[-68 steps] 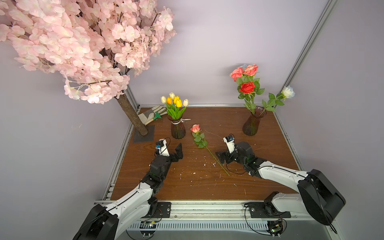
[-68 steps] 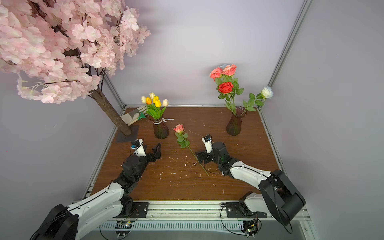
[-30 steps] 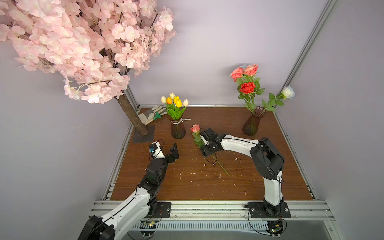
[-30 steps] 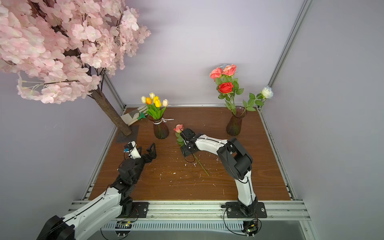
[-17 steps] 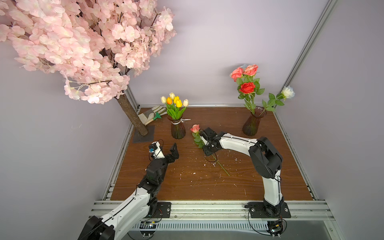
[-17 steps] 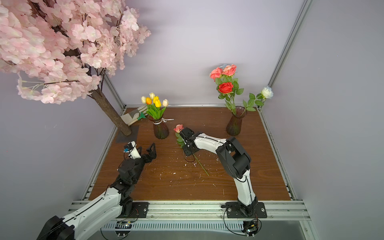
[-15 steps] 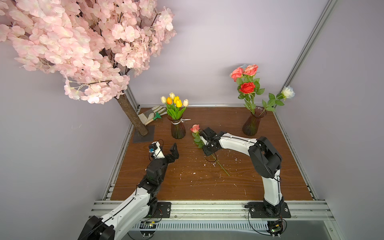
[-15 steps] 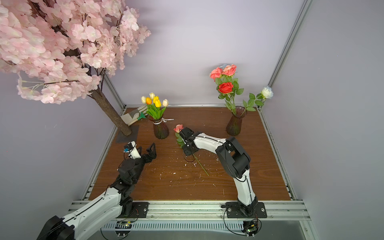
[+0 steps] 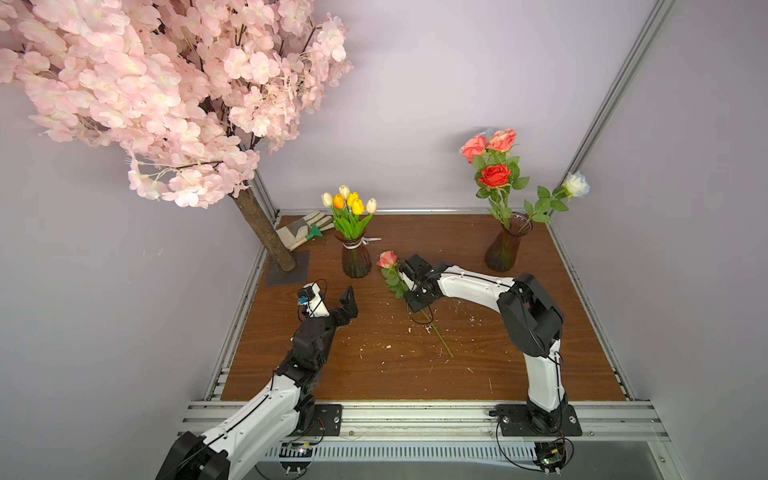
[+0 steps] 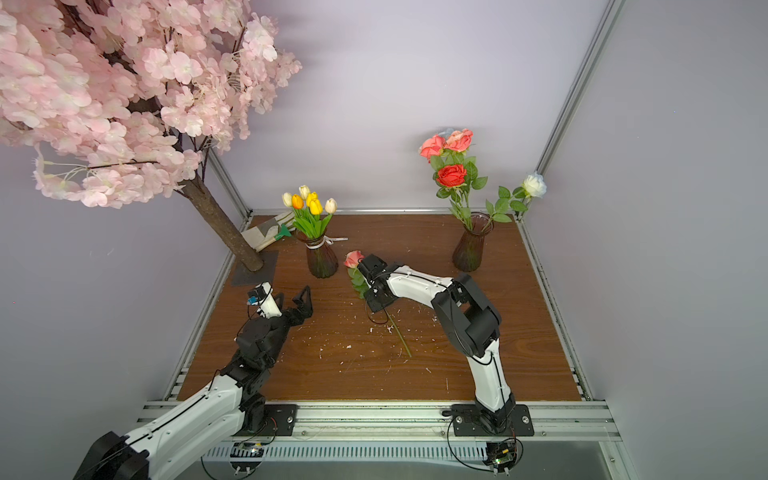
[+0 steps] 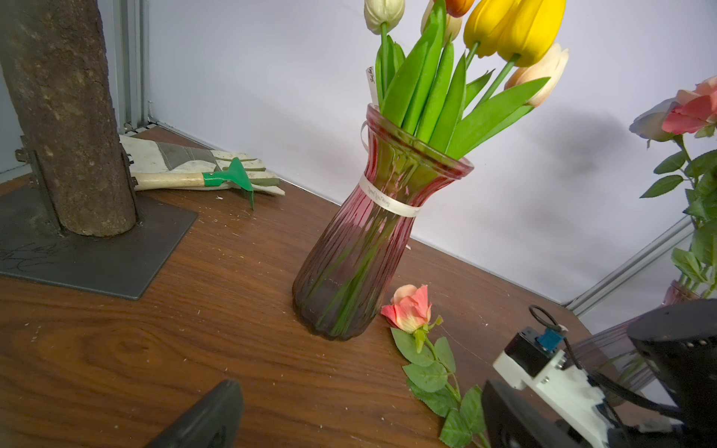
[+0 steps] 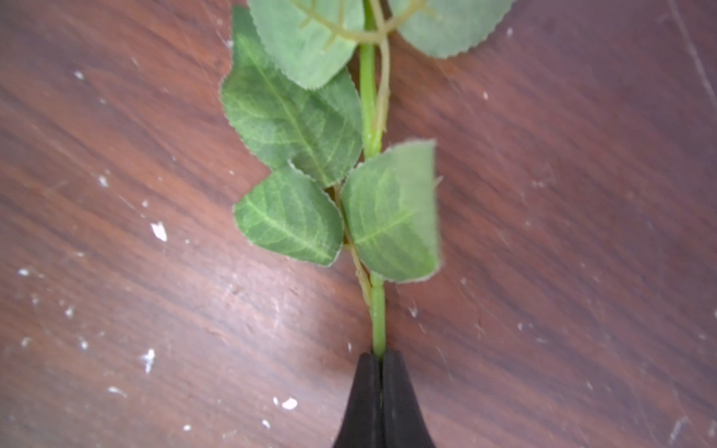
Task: Arrange the flowers in different vases according to their variety
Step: Pick up the flower at the center of the board.
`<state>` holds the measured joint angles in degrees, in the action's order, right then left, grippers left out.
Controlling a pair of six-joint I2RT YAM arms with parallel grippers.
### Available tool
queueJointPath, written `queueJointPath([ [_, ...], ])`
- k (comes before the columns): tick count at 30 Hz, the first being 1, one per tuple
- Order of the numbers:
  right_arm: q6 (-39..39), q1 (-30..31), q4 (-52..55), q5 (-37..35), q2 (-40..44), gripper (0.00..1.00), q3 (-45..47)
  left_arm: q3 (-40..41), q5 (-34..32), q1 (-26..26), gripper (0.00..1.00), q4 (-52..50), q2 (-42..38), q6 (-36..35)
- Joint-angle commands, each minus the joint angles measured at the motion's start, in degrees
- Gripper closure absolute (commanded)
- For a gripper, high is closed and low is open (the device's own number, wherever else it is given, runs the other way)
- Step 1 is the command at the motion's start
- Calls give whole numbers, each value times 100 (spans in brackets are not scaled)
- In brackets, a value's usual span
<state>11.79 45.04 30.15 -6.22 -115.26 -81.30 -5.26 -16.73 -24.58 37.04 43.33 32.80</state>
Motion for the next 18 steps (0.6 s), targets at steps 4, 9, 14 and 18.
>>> queueJointPath([
  [4,41,-3,-664,-417,1181,100,607,27,56,67,0,-11,-43,9],
  [9,-62,-27,-1311,-723,2017,100,1246,40,58,67,0,-4,-43,17],
  [14,-255,-45,-2062,-963,3043,100,1854,37,67,67,0,23,-1,21],
  [18,-420,-81,-2679,-1400,3870,100,2293,39,99,67,0,48,42,25],
])
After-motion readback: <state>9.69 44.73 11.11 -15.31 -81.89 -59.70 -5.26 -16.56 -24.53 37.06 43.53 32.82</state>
